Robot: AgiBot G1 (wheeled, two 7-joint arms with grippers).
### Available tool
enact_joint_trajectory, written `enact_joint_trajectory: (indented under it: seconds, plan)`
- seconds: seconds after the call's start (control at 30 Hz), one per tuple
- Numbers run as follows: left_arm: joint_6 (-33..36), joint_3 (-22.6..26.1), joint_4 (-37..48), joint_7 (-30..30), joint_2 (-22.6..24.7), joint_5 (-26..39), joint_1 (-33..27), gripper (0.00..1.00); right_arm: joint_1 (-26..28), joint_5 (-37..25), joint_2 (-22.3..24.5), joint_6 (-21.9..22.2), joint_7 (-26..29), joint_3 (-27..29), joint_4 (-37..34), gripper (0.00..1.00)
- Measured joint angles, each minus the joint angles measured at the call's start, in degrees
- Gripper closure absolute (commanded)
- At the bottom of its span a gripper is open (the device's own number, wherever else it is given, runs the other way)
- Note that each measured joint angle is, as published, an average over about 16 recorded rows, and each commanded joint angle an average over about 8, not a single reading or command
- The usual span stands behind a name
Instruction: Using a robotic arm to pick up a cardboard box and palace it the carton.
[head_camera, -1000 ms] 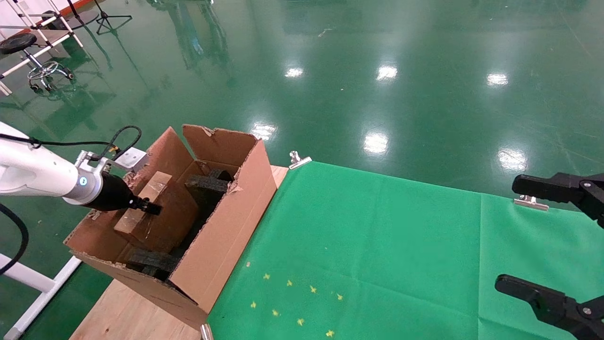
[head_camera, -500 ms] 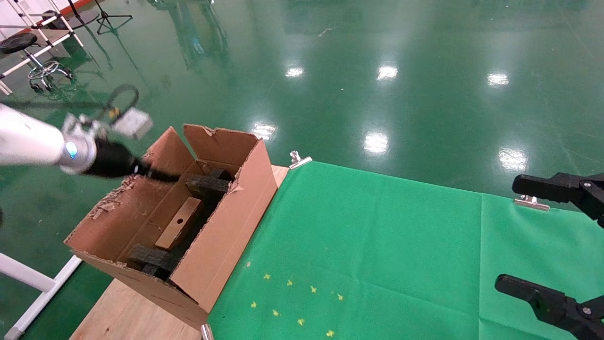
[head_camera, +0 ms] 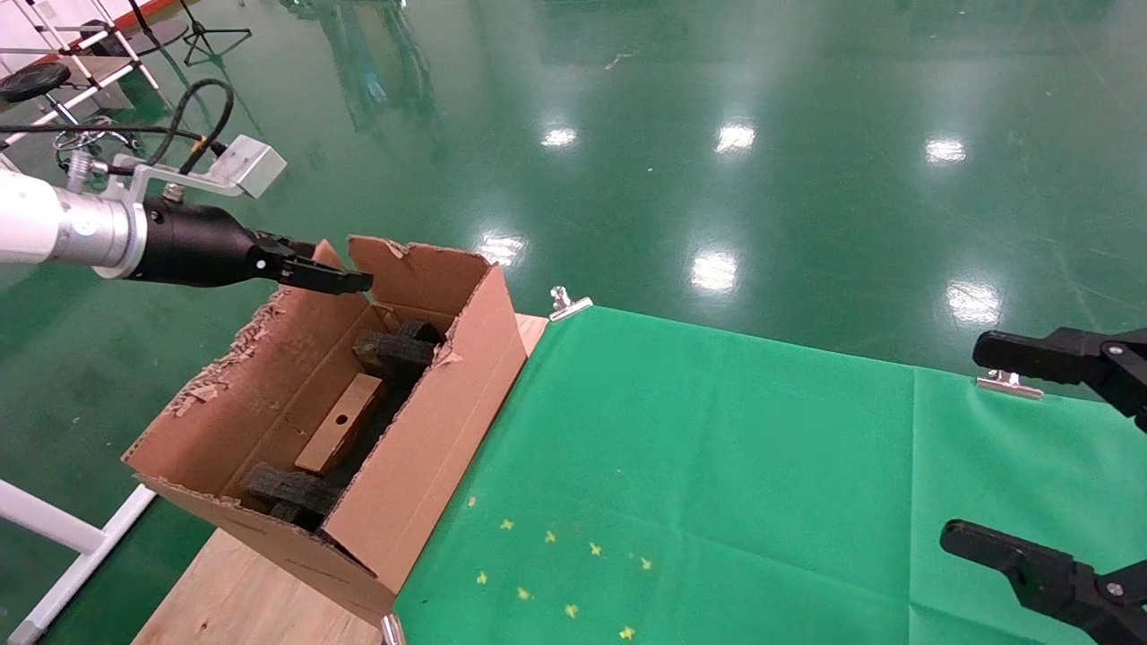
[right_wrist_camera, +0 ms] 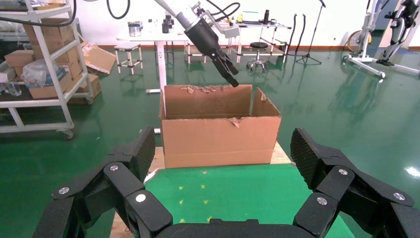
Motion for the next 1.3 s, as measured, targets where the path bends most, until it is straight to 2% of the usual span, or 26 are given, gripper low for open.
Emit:
enact_joint_trajectory:
  seconds: [0.33, 1.3]
  plan:
    - [1.0, -1.8, -4.9, 1.4, -0.5, -5.2, 4.2, 0.00, 0.0, 0.0, 0.0, 0.0, 0.0, 0.0, 0.0, 0.00]
    - [8.0, -12.3, -33.2, 9.2, -3.5, -34.8, 27.1, 0.00, 0.0, 0.0, 0.0, 0.0, 0.0, 0.0, 0.0, 0.00]
